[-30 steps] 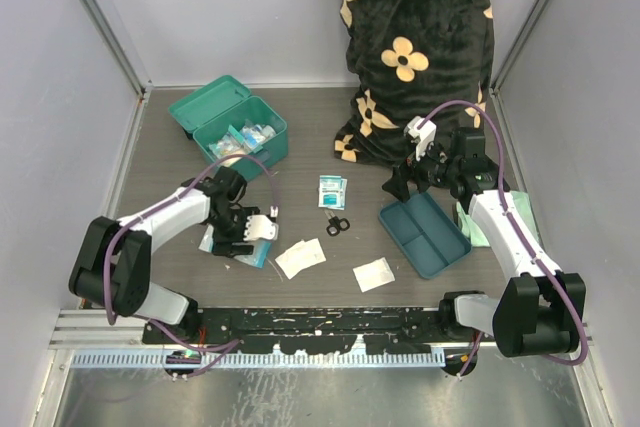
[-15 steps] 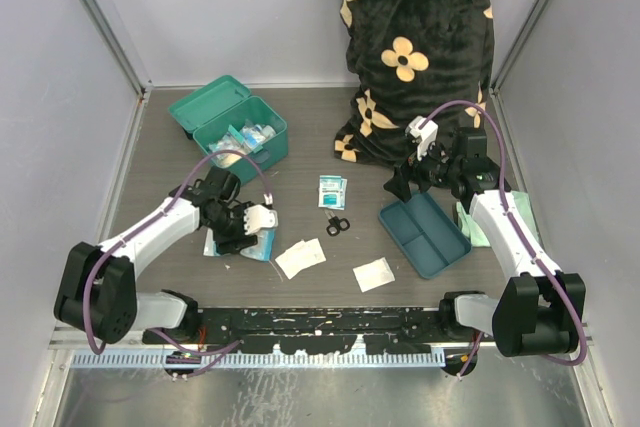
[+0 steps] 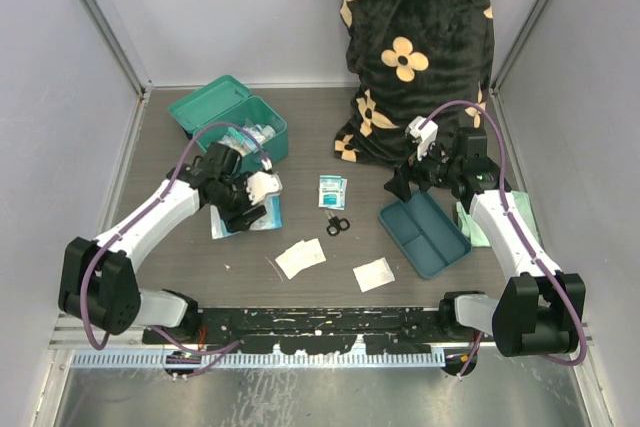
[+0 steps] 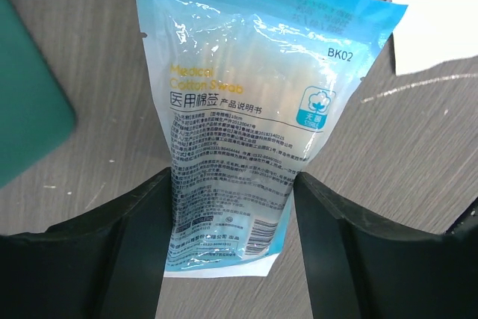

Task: Organize the medicine kit
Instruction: Pick up the medical item at the center of the board, then place the medical item at the medicine box.

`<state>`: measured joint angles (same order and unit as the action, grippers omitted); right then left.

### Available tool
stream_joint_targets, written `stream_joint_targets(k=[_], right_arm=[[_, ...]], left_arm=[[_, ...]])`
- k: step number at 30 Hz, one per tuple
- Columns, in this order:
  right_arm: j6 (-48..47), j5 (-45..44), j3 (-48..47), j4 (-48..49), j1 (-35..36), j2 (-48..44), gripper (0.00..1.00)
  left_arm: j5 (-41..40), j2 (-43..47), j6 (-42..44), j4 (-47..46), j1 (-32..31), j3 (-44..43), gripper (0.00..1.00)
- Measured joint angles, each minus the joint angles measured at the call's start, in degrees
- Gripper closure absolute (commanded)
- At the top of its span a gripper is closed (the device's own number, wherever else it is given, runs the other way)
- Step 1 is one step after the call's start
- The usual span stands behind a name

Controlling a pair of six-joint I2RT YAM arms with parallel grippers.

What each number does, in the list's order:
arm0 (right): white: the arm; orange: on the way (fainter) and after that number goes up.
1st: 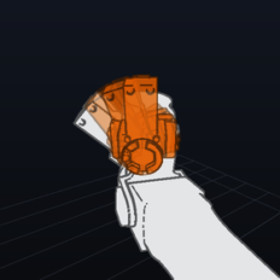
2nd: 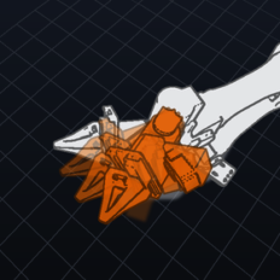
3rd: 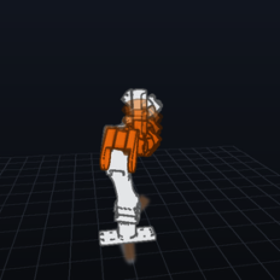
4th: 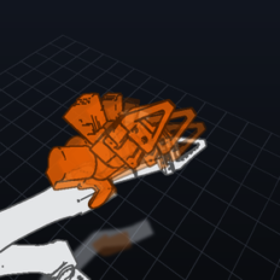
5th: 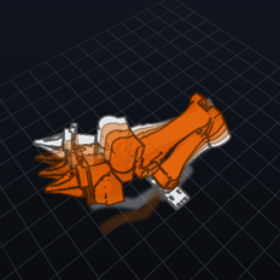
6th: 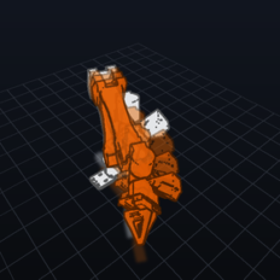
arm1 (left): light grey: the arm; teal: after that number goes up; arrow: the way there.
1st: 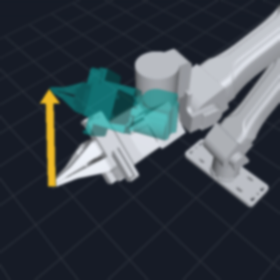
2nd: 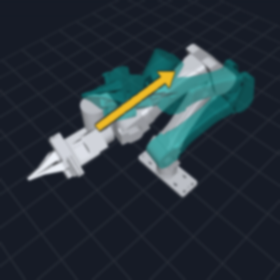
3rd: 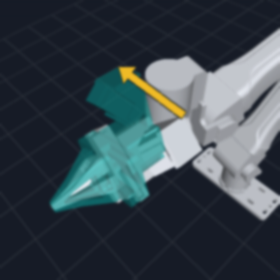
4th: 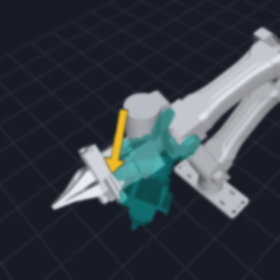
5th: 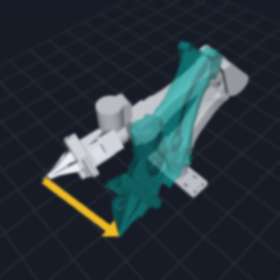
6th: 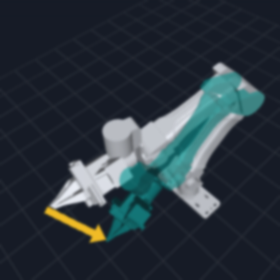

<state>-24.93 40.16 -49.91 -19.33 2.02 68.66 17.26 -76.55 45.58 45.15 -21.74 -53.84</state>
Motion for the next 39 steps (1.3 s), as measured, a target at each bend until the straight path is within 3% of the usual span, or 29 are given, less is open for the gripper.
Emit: stream_joint_targets(k=[18, 30, 39], right_arm=[[-0.44, 0.00, 0.00, -0.07, -0.02, -0.02, 0.00], [-0.48, 0.00, 0.00, -0.44, -0.07, -0.02, 0.00], [-0.87, -0.04, 0.00, -0.46, -0.26, -0.02, 0.00]], left_arm=[[-3.06, -8.17, -16.24, 3.37, 3.28, -24.50, 0.34], [-5.64, -25.33, -22.29, 4.55, 10.14, -45.77, 0.35], [-7.02, -38.69, -22.69, 6.05, 11.45, -58.14, 0.35]])
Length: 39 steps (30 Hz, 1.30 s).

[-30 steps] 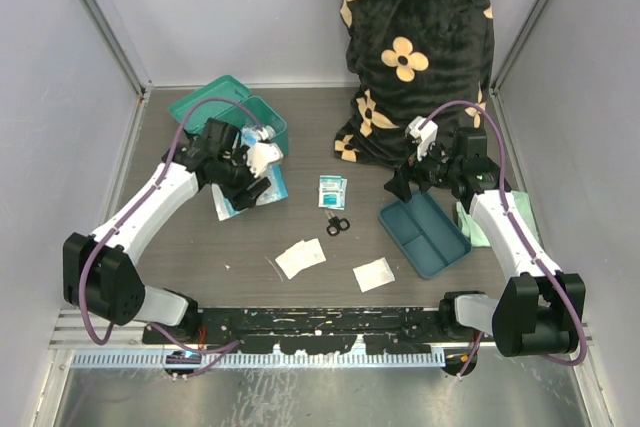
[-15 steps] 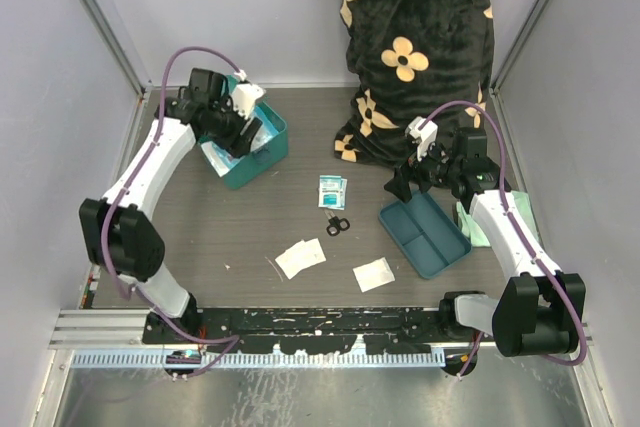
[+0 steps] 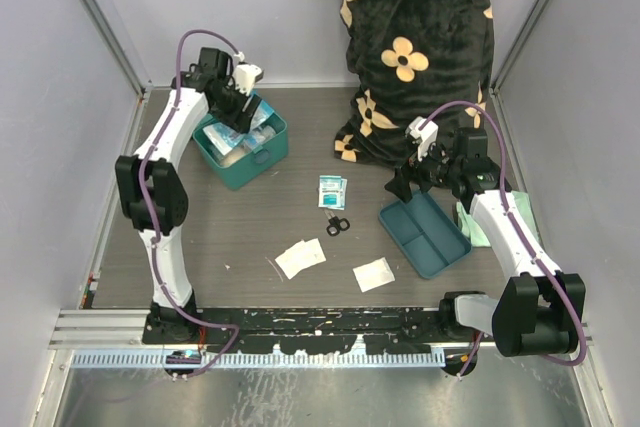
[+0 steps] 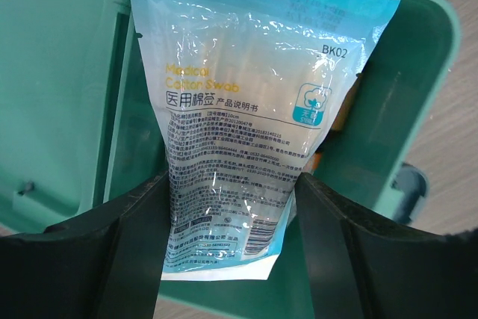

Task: Organize the medicine kit
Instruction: Place the medical item at the medicine box.

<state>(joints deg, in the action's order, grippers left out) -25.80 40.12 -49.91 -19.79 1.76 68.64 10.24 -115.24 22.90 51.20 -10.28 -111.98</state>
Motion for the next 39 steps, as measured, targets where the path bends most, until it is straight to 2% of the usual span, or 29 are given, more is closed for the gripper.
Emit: stream_joint_targets(k=[8, 16, 34, 35, 39], right_arm=[[-0.33, -0.07, 0.00, 0.00, 0.00, 0.00, 0.00], [-0.59, -0.15, 0.00, 0.00, 0.00, 0.02, 0.00], [-0.66, -0.15, 0.00, -0.02, -0.02, 0.02, 0.00], [-0.66, -0.15, 0.00, -0.02, -0.02, 0.02, 0.00], [-0.74, -0.15, 0.00, -0.02, -0.02, 0.02, 0.00]], left_arm=[[-1.07, -7.80, 0.02, 1.57, 0.28, -2.89, 0.35], [-2.12, -9.16, 0.02, 1.49, 0.28, -2.03, 0.32], [-3.63, -8.79, 0.09, 0.76, 0.28, 0.37, 0.13], [-3.61, -8.55, 0.07, 0.76, 0.28, 0.37, 0.09], [-3.50, -6.54, 0.00, 0.66, 0.28, 0.37, 0.04]])
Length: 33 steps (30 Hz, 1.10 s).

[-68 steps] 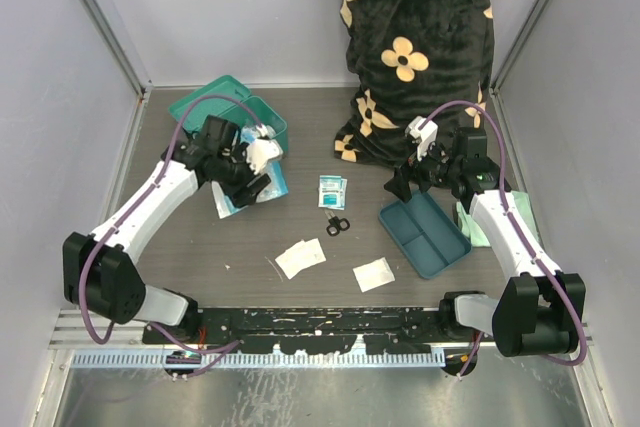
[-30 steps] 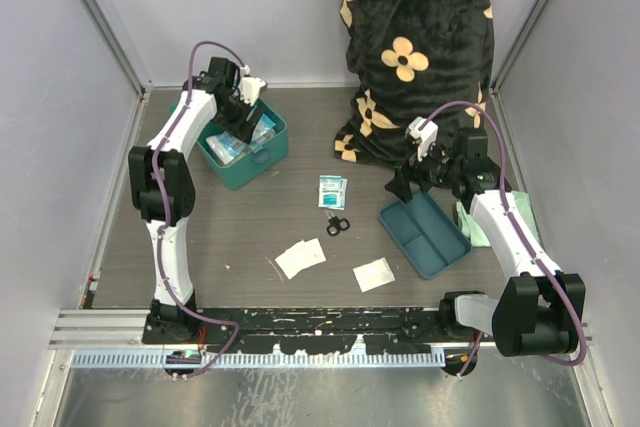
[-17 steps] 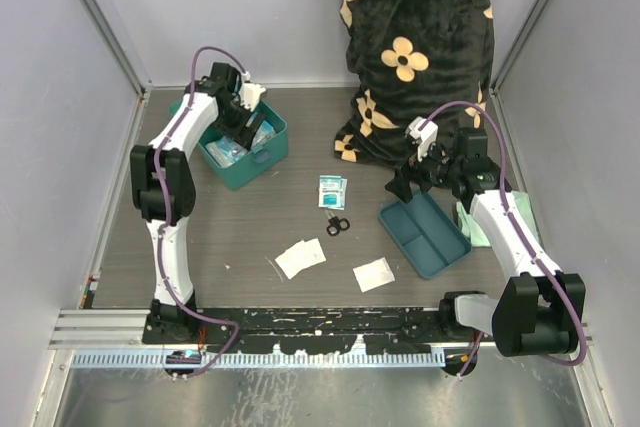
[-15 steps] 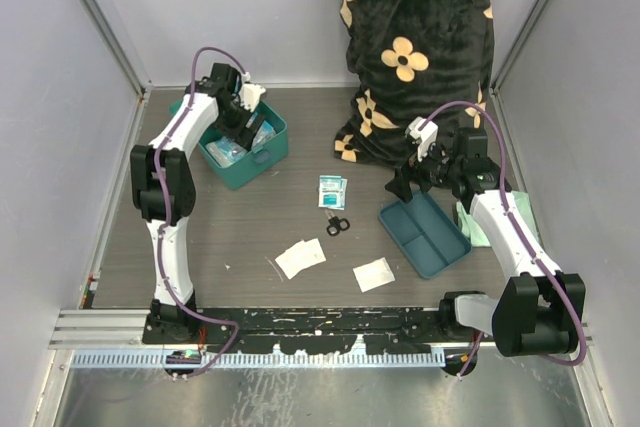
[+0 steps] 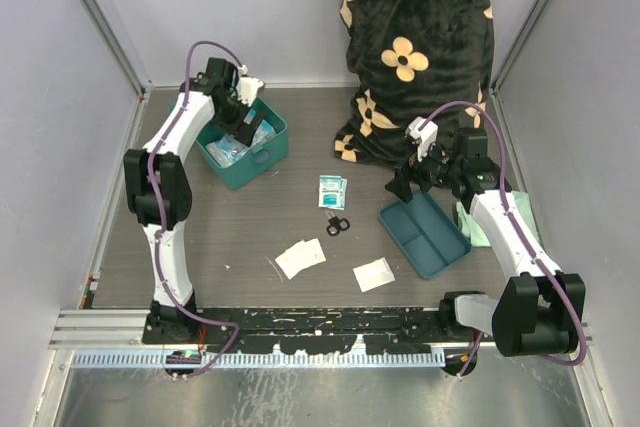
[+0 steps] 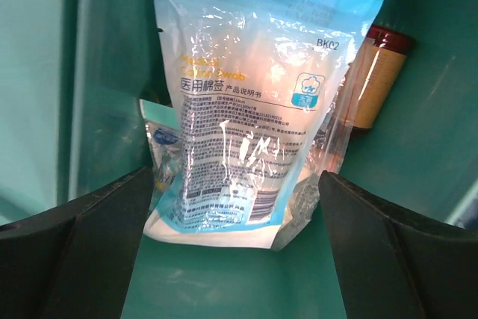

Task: Organize the medicine kit
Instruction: Place the medical item at the medicine box.

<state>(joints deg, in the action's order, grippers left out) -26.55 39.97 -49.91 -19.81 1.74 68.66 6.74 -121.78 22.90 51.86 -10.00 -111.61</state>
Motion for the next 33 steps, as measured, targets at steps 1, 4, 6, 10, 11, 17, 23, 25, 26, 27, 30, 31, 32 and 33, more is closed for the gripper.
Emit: stream_joint_targets(k=[1, 4, 6, 10, 11, 17, 23, 25, 26, 27, 30, 31, 32, 33], right_arm=[[-0.04, 0.00, 0.00, 0.00, 0.00, 0.00, 0.00], [-0.09, 0.00, 0.00, -0.02, 0.00, 0.00, 0.00], [-0.11, 0.00, 0.00, -0.04, 0.00, -0.02, 0.00], [-0.17, 0.00, 0.00, -0.13, 0.00, 0.00, 0.00], [-0.24, 0.00, 0.00, -0.17, 0.00, -0.02, 0.00], [-0.33, -0.02, 0.00, -0.46, -0.04, 0.00, 0.00], [-0.42, -0.04, 0.00, -0.63, -0.26, 0.00, 0.00], [-0.50, -0.04, 0.00, -0.79, -0.35, 0.00, 0.00], [-0.50, -0.04, 0.00, -0.83, -0.35, 0.00, 0.00], [-0.52, -0.07, 0.00, -0.83, -0.35, 0.00, 0.00], [-0.52, -0.07, 0.00, -0.85, -0.35, 0.00, 0.00], [-0.52, -0.07, 0.00, -0.85, -0.35, 0.00, 0.00], [-0.52, -0.07, 0.00, -0.85, -0.35, 0.00, 0.00], [-0.52, -0.07, 0.00, -0.85, -0.35, 0.00, 0.00]], left_arm=[[0.09, 0.63, -0.04, -0.11, 0.00, 0.00, 0.04], [0.48, 2.05, -0.35, -0.68, 0.00, 0.00, 0.07], [1.07, 2.56, -0.90, -1.22, 0.00, 0.00, 0.11], [2.49, 2.45, -1.42, -1.42, 0.00, -0.28, 0.26], [2.93, 2.12, -1.53, -1.42, -0.02, -0.81, 0.29], [4.35, -0.52, -2.54, -1.97, -0.66, -3.21, 0.40], [4.59, -4.15, -2.80, -2.27, -1.20, -5.25, 0.47], [4.59, -5.33, -2.84, -2.38, -1.27, -5.70, 0.49], [4.59, -5.75, -2.86, -2.40, -1.27, -5.73, 0.49], [4.59, -6.25, -2.86, -2.40, -1.29, -5.70, 0.50], [4.57, -7.15, -2.86, -2.71, -1.29, -5.70, 0.50], [4.57, -7.17, -2.86, -2.80, -1.29, -5.68, 0.50], [4.57, -7.17, -2.86, -2.86, -1.29, -5.66, 0.51], [4.57, -7.15, -2.86, -3.04, -1.29, -5.57, 0.50]])
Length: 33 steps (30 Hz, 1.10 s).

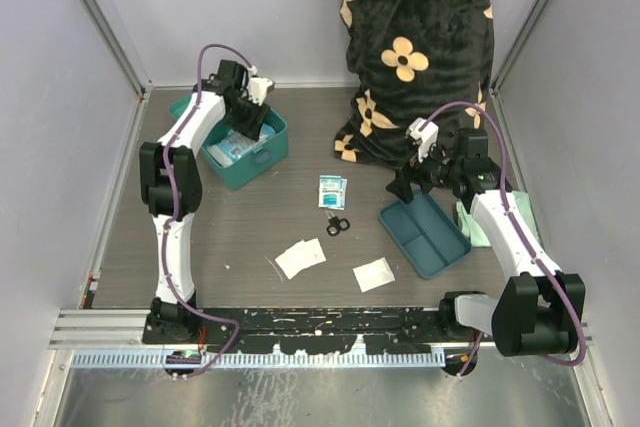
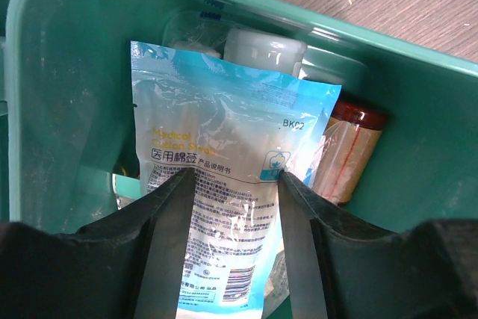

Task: Organize the medicine kit
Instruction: Place the medical item at the medicine box, then move the medicine box compartment to the center of the board.

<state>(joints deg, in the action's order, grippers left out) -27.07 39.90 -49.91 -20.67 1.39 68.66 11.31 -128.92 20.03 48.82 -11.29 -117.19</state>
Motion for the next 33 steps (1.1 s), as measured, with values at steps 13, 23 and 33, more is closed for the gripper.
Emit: stream_joint_targets(k=[13, 23, 33], right_arm=[[-0.02, 0.00, 0.02, -0.22, -0.02, 0.37, 0.00], [-0.52, -0.98, 0.04, -1.09, -0.02, 0.37, 0.00], [-6.91, -10.14, 0.00, -11.76, -0.02, 0.37, 0.05]], left_arm=[[0.00, 3.34, 0.02, -0.26, 0.00, 0.55, 0.28], [0.63, 21.64, -0.04, -6.03, 0.00, 13.05, 0.08], [6.47, 39.82, 3.32, -10.95, 0.00, 36.00, 0.02]])
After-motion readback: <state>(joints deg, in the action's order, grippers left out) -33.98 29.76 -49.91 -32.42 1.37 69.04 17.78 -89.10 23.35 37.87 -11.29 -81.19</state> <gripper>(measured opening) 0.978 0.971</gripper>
